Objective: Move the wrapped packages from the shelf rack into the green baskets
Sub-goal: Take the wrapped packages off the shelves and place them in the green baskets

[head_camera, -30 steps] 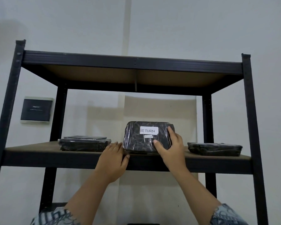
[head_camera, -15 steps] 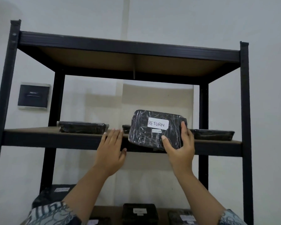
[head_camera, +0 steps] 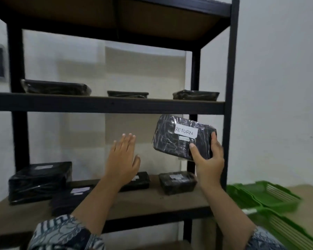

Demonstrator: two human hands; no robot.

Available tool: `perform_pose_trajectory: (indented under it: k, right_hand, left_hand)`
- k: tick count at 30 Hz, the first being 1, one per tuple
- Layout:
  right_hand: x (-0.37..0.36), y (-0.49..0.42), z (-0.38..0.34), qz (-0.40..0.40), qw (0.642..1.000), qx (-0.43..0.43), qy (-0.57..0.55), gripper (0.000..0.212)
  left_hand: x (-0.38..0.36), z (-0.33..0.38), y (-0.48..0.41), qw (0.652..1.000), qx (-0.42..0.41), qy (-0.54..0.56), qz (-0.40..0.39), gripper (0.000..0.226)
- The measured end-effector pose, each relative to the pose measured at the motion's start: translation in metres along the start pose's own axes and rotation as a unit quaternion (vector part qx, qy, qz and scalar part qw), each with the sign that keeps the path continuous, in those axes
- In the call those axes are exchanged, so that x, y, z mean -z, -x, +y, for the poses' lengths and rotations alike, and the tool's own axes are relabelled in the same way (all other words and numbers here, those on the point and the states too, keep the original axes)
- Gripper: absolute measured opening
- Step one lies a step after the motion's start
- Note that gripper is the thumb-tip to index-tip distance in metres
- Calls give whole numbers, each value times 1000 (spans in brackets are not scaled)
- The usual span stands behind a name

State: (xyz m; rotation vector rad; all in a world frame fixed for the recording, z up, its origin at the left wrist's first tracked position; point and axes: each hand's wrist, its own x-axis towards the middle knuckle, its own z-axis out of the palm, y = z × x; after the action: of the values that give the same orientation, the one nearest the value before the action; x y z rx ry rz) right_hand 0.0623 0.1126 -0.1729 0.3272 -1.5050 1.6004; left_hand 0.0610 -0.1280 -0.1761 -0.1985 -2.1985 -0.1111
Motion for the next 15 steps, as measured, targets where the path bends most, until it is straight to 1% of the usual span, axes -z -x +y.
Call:
perform_pose_trajectory:
  k: [4, 9, 15]
  right_hand:
    - [49, 12, 28, 23, 998, -54, 31, 71]
    - [108, 18, 56, 64, 990, -121, 37, 69]
    - [187, 7, 105, 83, 975, -183, 97, 73]
  left_hand:
    - [-27, 51, 20, 997, -14, 56, -52, 64]
    - [-66, 120, 43, 988, -56, 114, -82, 61]
    - [-116, 200, 63, 974, -94, 155, -140, 71]
